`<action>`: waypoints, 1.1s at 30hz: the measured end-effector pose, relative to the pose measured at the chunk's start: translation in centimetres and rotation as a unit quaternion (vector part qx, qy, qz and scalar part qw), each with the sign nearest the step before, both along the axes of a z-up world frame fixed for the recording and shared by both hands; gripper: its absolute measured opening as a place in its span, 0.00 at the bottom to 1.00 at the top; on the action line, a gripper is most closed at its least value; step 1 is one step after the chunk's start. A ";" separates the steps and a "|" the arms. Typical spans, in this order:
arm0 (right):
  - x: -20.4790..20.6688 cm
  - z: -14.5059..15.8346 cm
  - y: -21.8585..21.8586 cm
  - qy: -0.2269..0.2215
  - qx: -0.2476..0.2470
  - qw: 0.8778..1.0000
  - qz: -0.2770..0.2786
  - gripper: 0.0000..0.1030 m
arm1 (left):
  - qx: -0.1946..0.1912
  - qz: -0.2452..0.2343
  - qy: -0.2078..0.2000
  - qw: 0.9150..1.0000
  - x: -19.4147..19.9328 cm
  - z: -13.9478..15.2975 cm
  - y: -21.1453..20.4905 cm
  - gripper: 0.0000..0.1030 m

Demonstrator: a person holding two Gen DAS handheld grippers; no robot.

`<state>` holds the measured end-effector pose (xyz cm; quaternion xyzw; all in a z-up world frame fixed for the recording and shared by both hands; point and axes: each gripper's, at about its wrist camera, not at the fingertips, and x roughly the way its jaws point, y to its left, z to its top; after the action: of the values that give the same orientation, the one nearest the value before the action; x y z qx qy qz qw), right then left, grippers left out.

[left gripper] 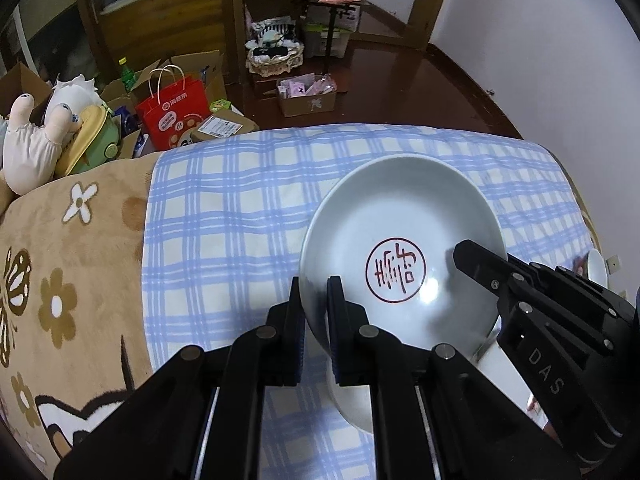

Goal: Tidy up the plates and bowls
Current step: 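Lift the small bowl and carry it over the large white bowl with both grippers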

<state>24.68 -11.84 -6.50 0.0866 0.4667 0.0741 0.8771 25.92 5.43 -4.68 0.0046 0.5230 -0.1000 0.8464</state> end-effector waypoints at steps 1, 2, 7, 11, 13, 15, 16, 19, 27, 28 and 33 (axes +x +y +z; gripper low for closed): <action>-0.4 0.2 -0.2 -0.002 0.001 1.000 -0.001 0.07 | 0.001 -0.001 -0.002 1.000 -0.3 0.2 -0.2 0.10; -0.9 0.4 -0.4 -0.004 0.001 1.000 -0.002 0.08 | 0.003 -0.002 -0.003 1.000 -0.6 0.4 -0.4 0.10; -2.7 1.1 -1.2 -0.014 0.003 1.000 -0.006 0.08 | 0.010 -0.012 -0.013 1.000 -2.2 1.5 -1.2 0.10; -4.0 1.5 -1.9 -0.019 0.007 1.000 -0.008 0.08 | 0.010 -0.014 -0.014 1.000 -3.2 2.0 -1.6 0.10; -4.7 1.6 -2.1 -0.023 0.010 1.000 -0.009 0.08 | 0.010 -0.016 -0.015 1.000 -3.9 2.1 -1.8 0.10; -5.3 1.5 -2.3 -0.025 0.013 1.000 -0.010 0.08 | 0.013 -0.018 -0.017 1.000 -4.5 2.3 -2.0 0.10; -5.5 1.5 -2.4 -0.027 0.013 0.999 -0.010 0.08 | 0.015 -0.019 -0.019 1.000 -4.7 2.3 -2.1 0.10; -6.3 1.5 -2.4 -0.033 0.012 0.999 -0.010 0.08 | 0.019 -0.020 -0.022 0.999 -5.5 2.3 -2.3 0.10; -7.6 0.7 -2.5 -0.034 0.012 0.999 -0.007 0.08 | 0.039 -0.030 -0.030 0.998 -7.2 1.5 -2.8 0.11; -7.8 0.5 -2.6 -0.035 0.013 0.999 -0.007 0.08 | 0.037 -0.031 -0.029 0.998 -7.3 1.3 -2.8 0.11; -8.6 -0.6 -2.5 -0.043 -0.005 0.999 -0.004 0.08 | 0.011 -0.020 -0.022 0.999 -7.7 -0.4 -2.5 0.11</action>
<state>16.07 -14.30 -7.11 0.0810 0.4286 0.0721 0.8970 18.24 2.93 -5.08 0.0268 0.5052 -0.1110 0.8554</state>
